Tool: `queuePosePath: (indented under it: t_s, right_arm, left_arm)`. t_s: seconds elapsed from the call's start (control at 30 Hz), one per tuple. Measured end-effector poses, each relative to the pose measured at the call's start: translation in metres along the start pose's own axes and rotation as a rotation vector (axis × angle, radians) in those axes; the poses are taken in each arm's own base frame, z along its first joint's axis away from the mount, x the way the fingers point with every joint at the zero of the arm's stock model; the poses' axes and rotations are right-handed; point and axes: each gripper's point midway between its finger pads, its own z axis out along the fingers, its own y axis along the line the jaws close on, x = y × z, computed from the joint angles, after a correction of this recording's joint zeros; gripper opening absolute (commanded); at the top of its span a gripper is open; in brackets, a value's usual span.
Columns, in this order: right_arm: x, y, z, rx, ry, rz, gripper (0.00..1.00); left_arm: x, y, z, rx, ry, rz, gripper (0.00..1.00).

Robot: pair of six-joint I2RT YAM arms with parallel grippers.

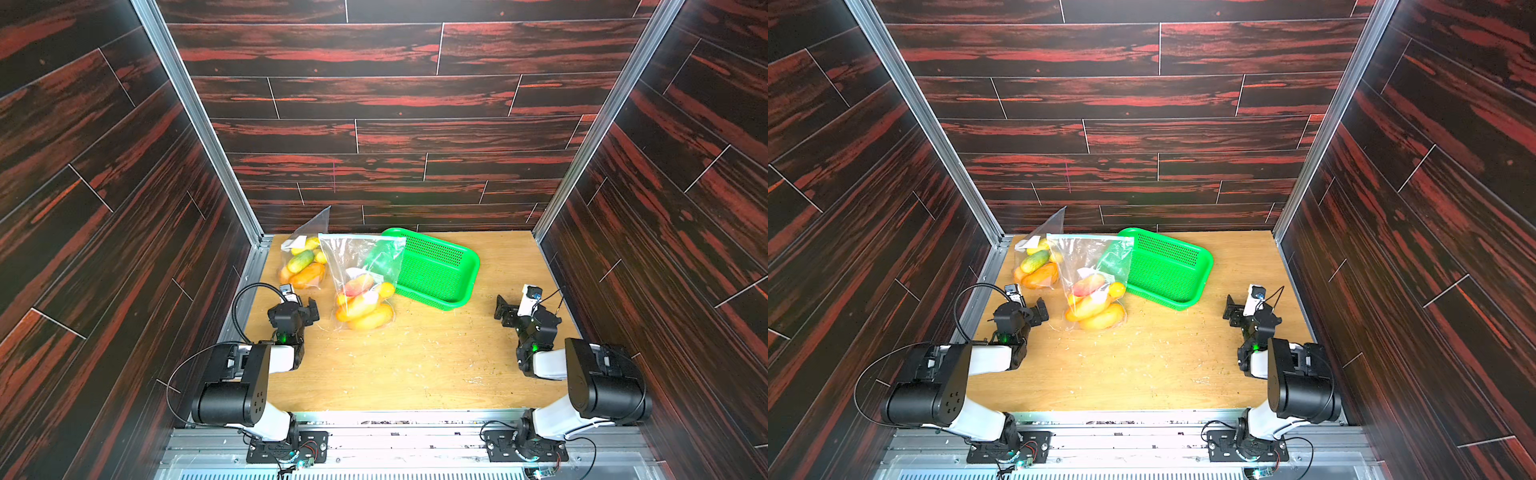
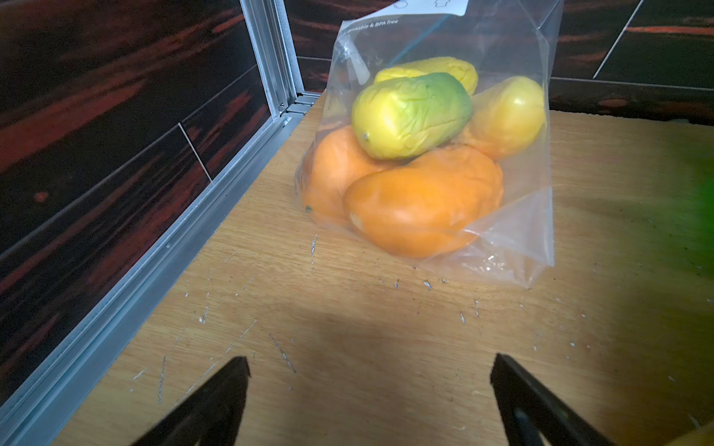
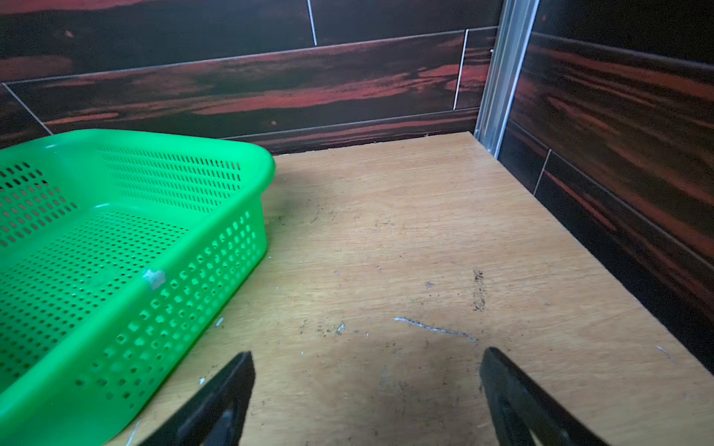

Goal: Place the mango in a zip-top bag and seal the zipper
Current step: Reset both arms

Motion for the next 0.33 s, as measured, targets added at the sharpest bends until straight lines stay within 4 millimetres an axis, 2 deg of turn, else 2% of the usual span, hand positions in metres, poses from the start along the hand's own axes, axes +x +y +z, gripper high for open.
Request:
queuePosePath:
  t_s: [0.33]
  right_arm:
    - [0.0007, 0.0010, 0.0001, -0.006, 0.003, 0.000, 0.94]
  left_arm:
    - [0.0000, 0.0000, 0.0000, 0.000, 0.000, 0.000, 1.00]
